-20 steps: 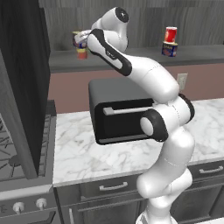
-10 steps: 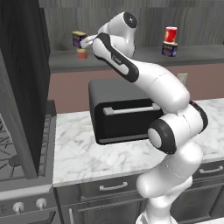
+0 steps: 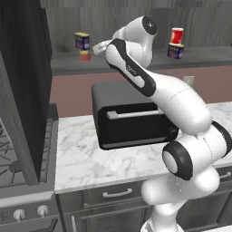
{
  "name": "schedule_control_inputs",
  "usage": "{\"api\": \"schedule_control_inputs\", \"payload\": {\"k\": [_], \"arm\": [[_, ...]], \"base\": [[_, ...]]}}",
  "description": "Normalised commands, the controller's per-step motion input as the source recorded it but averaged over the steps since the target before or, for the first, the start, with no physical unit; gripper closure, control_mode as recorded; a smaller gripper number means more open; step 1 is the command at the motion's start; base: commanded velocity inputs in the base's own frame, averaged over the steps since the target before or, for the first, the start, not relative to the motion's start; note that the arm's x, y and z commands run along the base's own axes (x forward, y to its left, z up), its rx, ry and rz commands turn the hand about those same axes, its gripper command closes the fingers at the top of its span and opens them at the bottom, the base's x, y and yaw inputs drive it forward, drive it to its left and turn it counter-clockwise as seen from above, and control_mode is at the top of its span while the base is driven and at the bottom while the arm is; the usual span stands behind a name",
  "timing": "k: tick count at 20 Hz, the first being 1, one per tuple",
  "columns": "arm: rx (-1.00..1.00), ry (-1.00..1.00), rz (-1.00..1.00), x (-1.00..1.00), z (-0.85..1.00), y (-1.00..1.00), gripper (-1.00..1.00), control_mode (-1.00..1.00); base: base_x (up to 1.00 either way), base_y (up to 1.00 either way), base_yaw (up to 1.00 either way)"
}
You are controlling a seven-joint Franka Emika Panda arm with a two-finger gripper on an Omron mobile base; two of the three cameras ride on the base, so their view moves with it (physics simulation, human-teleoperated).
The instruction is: Stack two cans on top of the other two cans in the cabinet.
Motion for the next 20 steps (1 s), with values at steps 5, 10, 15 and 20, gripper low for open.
{"api": "schedule_control_inputs", "payload": {"k": [5, 10, 15, 20], "arm": [[0.00, -0.04, -0.09, -0.80, -0.01, -0.25, -1.00, -1.00], [0.00, -0.01, -0.10, -0.89, -0.10, -0.23, -1.00, -1.00], [0.00, 0.00, -0.13, -0.89, -0.16, -0.20, -1.00, -1.00], [0.00, 0.00, -0.15, -0.87, -0.22, -0.22, -1.00, -1.00]], "base": [[0.00, 0.00, 0.00], [0.00, 0.00, 0.00], [0.00, 0.00, 0.00], [0.00, 0.00, 0.00]]}}
